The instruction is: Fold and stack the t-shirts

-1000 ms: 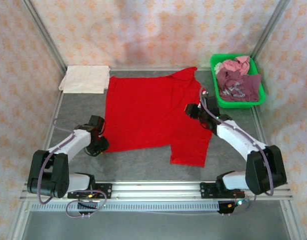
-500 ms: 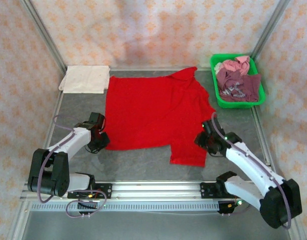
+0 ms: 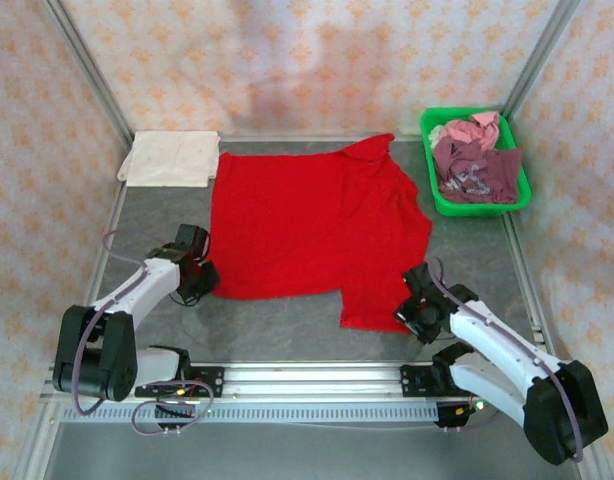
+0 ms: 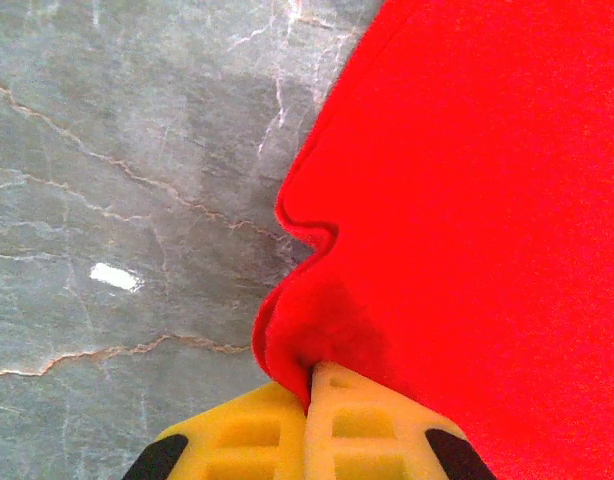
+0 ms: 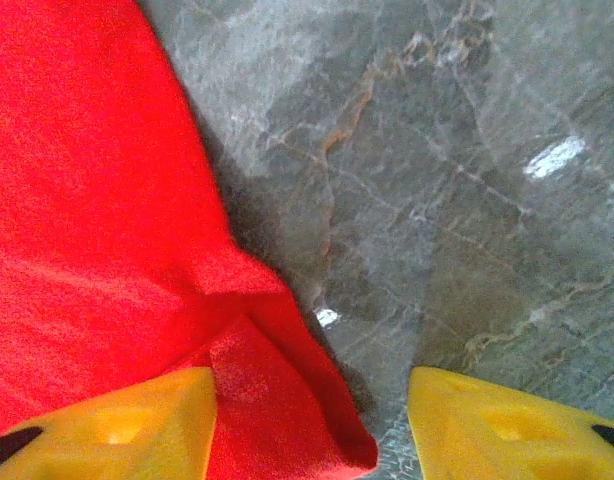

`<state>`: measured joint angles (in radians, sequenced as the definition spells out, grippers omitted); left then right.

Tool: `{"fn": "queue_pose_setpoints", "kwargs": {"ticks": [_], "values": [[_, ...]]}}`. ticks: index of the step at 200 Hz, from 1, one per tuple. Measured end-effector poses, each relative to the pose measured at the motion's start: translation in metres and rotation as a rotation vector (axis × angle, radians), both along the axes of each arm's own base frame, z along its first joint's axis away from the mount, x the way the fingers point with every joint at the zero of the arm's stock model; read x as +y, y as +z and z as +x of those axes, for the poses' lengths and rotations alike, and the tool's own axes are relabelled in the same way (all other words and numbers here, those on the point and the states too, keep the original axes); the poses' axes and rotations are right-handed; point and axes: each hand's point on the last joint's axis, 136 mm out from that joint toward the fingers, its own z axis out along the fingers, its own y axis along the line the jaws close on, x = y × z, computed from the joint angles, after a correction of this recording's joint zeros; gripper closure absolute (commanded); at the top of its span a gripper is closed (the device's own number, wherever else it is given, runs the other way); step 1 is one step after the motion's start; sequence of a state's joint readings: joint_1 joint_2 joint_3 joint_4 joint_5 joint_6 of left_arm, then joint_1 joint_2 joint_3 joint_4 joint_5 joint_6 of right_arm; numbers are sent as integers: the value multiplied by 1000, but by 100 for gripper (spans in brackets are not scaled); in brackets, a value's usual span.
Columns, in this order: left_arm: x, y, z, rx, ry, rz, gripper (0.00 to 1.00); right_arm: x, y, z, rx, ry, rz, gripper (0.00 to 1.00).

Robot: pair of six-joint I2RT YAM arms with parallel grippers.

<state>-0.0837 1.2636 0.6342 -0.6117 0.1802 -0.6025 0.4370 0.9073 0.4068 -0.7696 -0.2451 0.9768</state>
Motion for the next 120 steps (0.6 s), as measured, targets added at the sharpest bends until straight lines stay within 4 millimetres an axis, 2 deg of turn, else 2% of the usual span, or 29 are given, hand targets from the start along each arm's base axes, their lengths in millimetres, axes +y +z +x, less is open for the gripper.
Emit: {"fn": "queue_pose_setpoints", "kwargs": {"ticks": [13,35,48,69,81,95,120], "values": [[0,3,1,-13,0,-1,100,-1,-1,-1,4,-11,0,57],[0,4,1,-18,0,-2,100,-6,-4,-7,28,-31,-21,74],[0,3,0,-16,2,-2,100,-8,-5,-9,38,-34,-32,76],[-1,3,0,-14,2,-5,100,-7,-2,-8,36,-28,-32,87],[-1,3,0,-14,1,-5,100,0,-1,-1,12,-12,-1,88],[-1,3,0,-17,1,-5,100,6,2,6,-14,-2,25,95],[-1,5,0,-25,1,-6,100,10,8,12,-39,11,40,100]]}}
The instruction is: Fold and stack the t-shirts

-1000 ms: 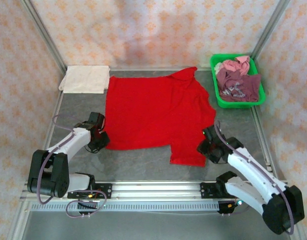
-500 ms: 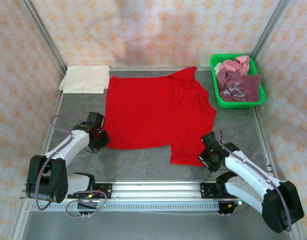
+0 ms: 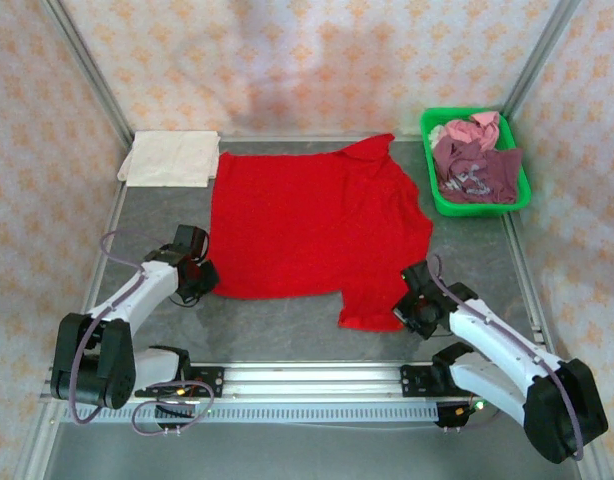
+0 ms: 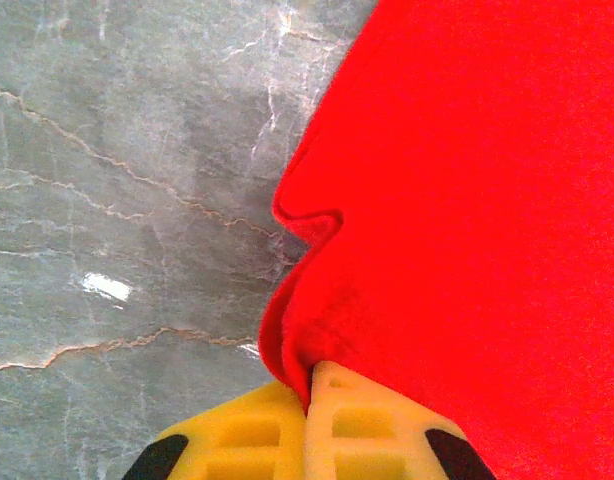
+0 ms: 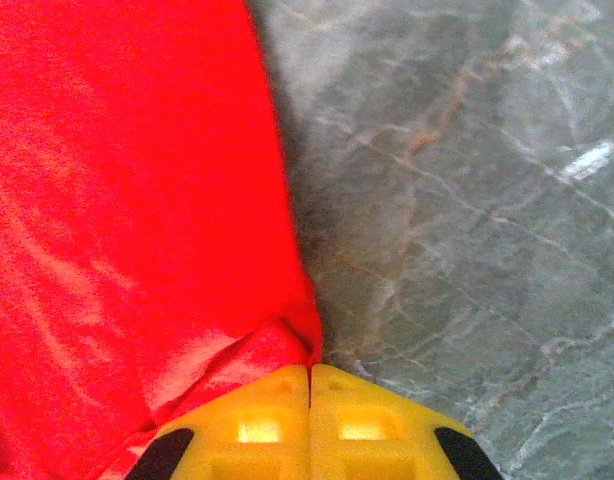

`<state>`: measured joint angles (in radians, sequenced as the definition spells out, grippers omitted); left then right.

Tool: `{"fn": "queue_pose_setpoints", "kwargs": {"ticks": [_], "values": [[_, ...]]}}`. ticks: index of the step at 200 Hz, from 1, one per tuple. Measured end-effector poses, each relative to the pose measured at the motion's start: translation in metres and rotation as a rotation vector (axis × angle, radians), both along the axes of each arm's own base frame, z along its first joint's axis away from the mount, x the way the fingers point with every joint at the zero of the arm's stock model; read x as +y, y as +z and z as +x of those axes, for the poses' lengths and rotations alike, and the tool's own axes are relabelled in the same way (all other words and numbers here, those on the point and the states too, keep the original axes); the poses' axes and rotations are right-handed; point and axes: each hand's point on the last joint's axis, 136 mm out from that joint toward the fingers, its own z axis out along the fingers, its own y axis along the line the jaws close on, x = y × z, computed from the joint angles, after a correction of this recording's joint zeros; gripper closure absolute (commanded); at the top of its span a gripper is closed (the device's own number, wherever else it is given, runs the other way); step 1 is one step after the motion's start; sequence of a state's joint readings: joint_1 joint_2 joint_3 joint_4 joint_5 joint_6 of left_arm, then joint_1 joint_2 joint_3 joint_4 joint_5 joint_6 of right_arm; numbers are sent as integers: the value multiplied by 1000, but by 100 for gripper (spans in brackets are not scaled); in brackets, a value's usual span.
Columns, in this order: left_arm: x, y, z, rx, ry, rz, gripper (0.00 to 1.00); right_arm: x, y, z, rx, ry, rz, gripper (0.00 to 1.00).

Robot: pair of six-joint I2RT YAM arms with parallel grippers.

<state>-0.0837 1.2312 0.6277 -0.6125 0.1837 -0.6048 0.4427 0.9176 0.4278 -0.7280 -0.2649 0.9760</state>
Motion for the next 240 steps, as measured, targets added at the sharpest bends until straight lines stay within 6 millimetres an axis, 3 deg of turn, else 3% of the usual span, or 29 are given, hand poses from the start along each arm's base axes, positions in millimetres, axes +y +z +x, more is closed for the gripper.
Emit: {"fn": "queue_pose_setpoints", "kwargs": {"ticks": [83,117,165,194,240], "values": [[0,16,-1,-27,1,-2,100,-2,59,38,-159,61,-68,100],[-1,29,8,-37,1,-15,100,-3,76,49,-253,100,-84,100],[-5,50,26,-71,-5,-31,100,2,126,83,-452,140,-96,100],[-4,50,24,-62,-3,-31,100,-2,143,98,-521,117,-104,100],[2,37,24,-11,6,-30,100,-14,150,118,-549,67,-115,100]]}}
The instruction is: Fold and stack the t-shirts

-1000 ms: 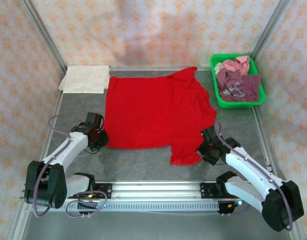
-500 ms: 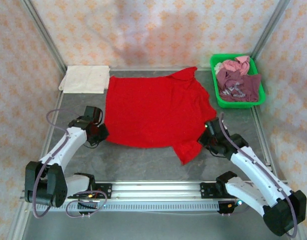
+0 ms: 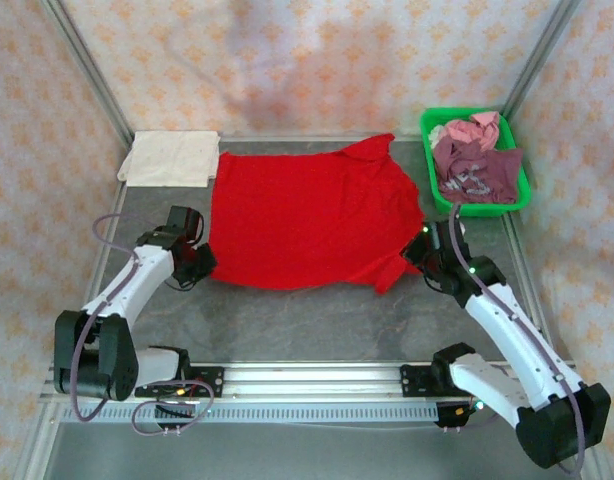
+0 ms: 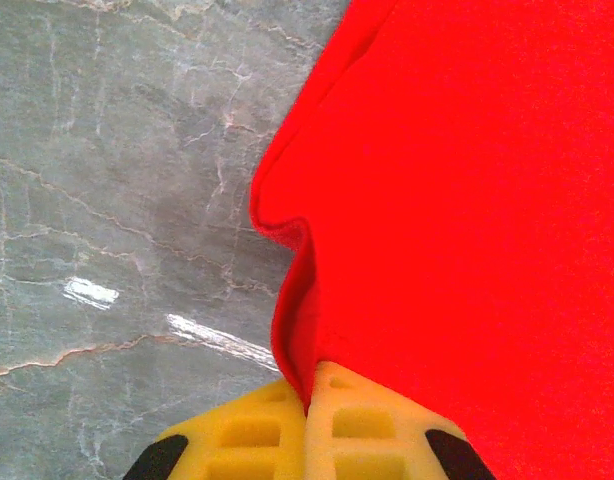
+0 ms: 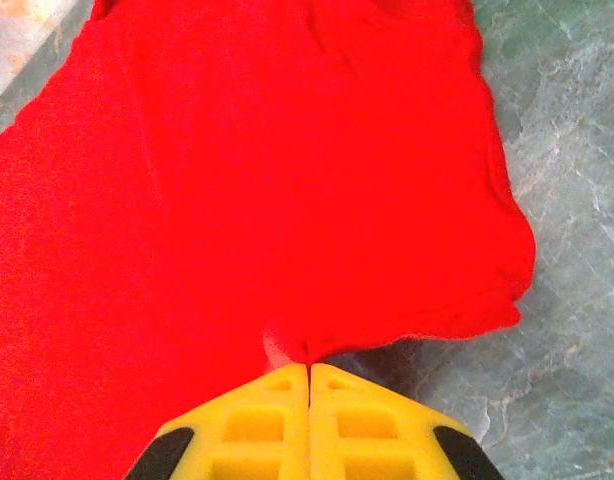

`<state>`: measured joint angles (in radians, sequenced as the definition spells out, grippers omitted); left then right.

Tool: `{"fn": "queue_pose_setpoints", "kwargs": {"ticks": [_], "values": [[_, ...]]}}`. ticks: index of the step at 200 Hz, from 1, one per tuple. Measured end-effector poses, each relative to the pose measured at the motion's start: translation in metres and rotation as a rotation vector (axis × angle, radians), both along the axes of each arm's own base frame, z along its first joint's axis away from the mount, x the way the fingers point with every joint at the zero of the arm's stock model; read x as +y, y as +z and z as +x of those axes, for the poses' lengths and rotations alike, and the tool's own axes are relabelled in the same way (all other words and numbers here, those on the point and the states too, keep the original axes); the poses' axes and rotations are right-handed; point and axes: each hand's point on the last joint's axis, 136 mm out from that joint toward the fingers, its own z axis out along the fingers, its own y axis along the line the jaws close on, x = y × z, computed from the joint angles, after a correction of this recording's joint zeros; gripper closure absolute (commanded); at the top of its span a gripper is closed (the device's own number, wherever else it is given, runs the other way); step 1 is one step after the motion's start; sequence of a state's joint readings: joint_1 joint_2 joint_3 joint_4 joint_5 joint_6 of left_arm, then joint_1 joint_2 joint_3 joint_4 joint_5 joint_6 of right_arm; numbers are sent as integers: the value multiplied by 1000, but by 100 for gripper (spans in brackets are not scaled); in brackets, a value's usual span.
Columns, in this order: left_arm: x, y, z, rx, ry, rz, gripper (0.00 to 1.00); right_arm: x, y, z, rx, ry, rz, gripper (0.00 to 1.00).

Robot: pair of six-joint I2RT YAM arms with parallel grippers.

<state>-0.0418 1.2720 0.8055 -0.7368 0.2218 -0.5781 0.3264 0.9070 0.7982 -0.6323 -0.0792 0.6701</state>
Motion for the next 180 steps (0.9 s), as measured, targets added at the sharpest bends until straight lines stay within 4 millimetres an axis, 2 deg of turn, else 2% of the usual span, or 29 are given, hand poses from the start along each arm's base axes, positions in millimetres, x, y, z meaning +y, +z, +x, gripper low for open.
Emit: {"fn": "queue_pose_setpoints", "kwargs": {"ticks": [22,50,111,180], "values": [[4,3,7,-7,7,3,100,-7,8,11,-24,-20,1,100],[6,8,25,-23,-13,11,100,-12,17,28,-46,-35,7,100],[7,14,56,-39,-77,39,100,-21,10,40,-31,-67,8,100],[12,10,66,-20,-95,73,100,-20,2,53,-20,-71,14,100]]}}
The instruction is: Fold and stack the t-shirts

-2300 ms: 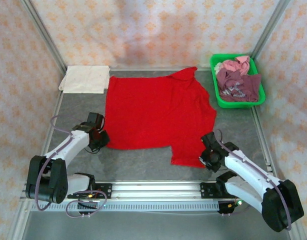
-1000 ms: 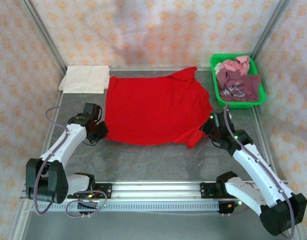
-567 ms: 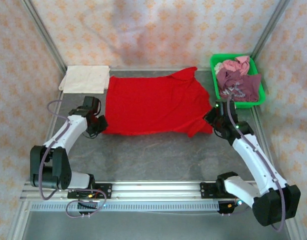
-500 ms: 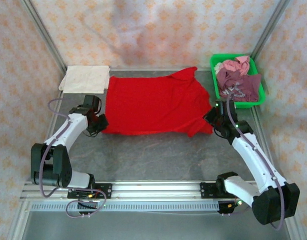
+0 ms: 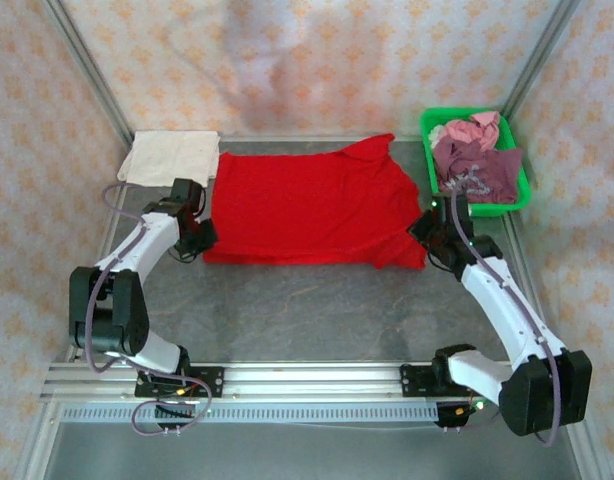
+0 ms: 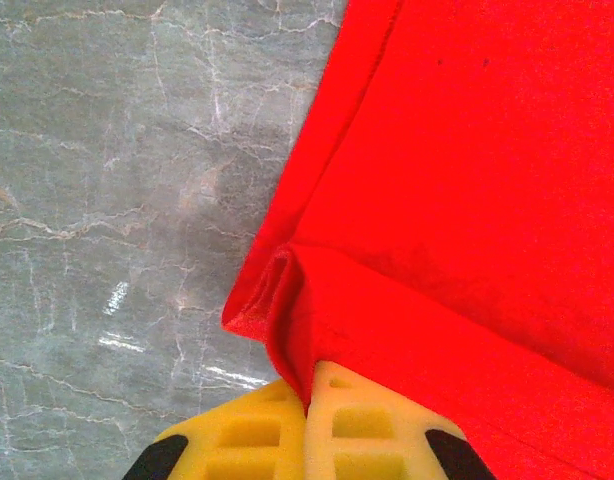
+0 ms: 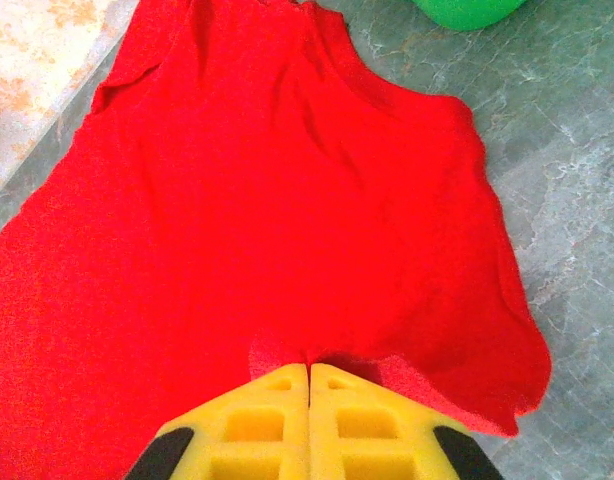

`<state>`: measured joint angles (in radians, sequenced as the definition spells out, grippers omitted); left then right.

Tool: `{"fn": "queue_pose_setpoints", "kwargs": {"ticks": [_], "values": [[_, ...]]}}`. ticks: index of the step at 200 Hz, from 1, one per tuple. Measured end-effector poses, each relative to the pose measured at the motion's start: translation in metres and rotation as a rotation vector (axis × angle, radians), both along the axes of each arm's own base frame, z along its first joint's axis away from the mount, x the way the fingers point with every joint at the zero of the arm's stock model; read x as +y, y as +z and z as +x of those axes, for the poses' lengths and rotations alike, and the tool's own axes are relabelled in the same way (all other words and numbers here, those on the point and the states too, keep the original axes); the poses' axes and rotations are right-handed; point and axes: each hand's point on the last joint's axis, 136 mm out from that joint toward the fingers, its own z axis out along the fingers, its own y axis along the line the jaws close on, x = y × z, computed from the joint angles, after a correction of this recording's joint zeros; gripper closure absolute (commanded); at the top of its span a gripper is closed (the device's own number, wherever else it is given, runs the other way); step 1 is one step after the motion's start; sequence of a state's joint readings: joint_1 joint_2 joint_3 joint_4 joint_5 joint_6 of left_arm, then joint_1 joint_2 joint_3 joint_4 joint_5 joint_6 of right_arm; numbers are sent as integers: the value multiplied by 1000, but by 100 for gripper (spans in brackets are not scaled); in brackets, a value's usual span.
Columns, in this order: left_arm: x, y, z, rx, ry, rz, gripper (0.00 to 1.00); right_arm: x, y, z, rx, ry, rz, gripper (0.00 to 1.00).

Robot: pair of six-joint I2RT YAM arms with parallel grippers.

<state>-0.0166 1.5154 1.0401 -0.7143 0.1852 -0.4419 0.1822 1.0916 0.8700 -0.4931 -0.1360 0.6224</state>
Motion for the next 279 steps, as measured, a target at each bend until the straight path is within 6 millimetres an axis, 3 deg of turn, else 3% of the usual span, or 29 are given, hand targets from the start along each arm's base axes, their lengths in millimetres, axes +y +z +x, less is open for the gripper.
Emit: {"fn": "queue_pose_setpoints", "kwargs": {"ticks": [97,102,116,130,137,150,170,183,204,224,249,279], "values": [[7,-7,26,21,-5,20,100,12,-2,45,7,16,15,100],[8,-8,28,22,-3,20,96,13,-2,48,8,16,14,100],[11,-10,35,25,4,21,70,13,-3,57,8,13,15,99],[16,-12,47,23,20,26,50,11,-2,69,5,2,23,69],[19,-11,54,19,28,30,49,8,-1,77,4,-7,27,63],[26,-8,72,-1,41,42,49,3,2,97,1,-20,33,70],[35,3,96,-60,60,60,49,-5,11,130,-24,-30,35,67],[37,11,101,-91,66,70,49,-8,17,139,-44,-24,30,67],[33,25,94,-130,57,90,49,-1,21,131,-60,22,24,67],[19,31,70,-152,19,103,50,16,11,103,-39,99,28,67],[-9,18,37,-120,-67,108,50,41,-25,63,55,192,51,66],[-27,-12,11,-51,-131,108,52,51,-75,31,206,238,72,63]]}}
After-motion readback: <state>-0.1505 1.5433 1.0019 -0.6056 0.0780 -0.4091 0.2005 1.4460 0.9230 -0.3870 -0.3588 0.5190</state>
